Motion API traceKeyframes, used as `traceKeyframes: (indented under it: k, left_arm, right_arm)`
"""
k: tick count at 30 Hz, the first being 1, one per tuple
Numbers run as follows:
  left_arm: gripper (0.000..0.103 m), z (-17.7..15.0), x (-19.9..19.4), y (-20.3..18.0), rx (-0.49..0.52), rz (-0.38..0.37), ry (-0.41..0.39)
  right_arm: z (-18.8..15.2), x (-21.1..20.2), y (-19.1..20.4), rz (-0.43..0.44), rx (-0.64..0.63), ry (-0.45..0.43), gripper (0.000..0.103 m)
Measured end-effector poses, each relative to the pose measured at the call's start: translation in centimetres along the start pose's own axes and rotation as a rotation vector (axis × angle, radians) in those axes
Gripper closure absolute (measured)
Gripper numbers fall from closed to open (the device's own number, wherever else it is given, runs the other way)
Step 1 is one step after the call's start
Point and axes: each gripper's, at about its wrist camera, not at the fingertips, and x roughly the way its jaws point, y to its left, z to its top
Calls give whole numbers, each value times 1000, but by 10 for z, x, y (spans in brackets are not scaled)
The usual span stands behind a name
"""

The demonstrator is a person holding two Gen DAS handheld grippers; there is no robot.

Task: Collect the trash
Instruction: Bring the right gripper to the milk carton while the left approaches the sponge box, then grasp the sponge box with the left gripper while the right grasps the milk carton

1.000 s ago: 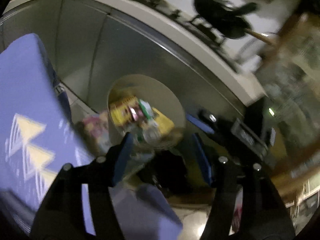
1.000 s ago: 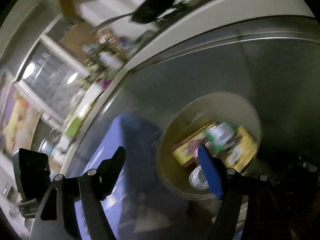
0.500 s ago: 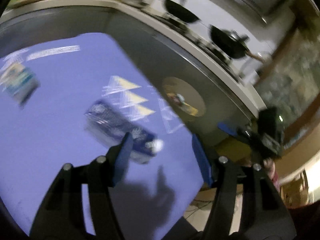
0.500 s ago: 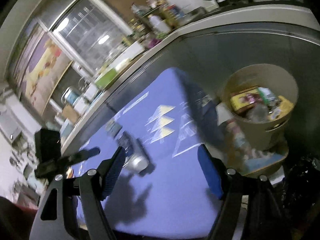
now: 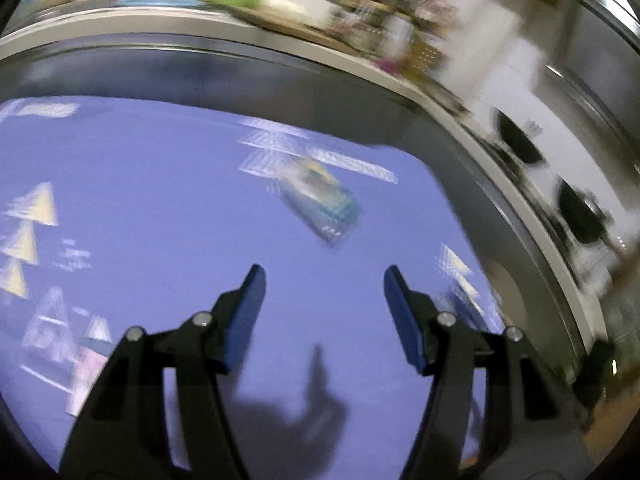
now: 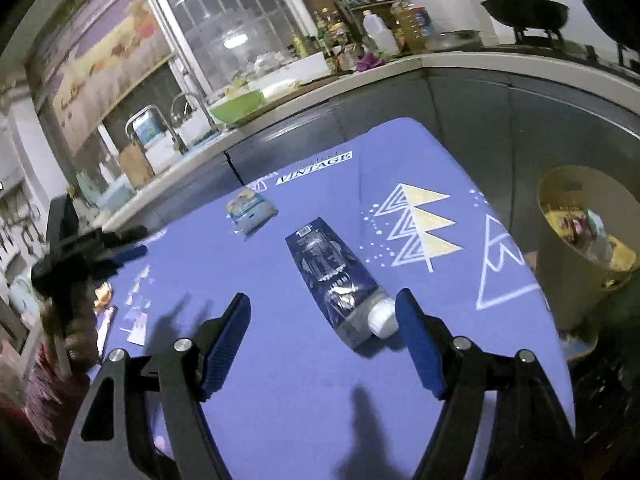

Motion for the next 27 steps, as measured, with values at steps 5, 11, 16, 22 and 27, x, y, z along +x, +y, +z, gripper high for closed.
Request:
traceKeyframes:
  k: [5, 11, 16, 22, 27]
  left_arm:
    - [23, 48, 43, 8, -85, 41, 37]
    - [18, 75, 137, -10, -136, 64, 221]
    - [16, 88, 209, -28, -108, 286, 303]
    - [45, 77, 209, -46, -30, 259, 247]
    - [72, 52, 185, -51, 12, 111, 298]
  right_arm:
    - [5, 23, 4, -31, -26, 25, 32]
    - [3, 40, -3, -55, -24, 36, 32]
    - [2, 49, -20, -37, 26, 62, 32]
    - [5, 51, -31, -31, 23, 61, 32]
    - [2, 62, -21, -24, -41, 79, 32]
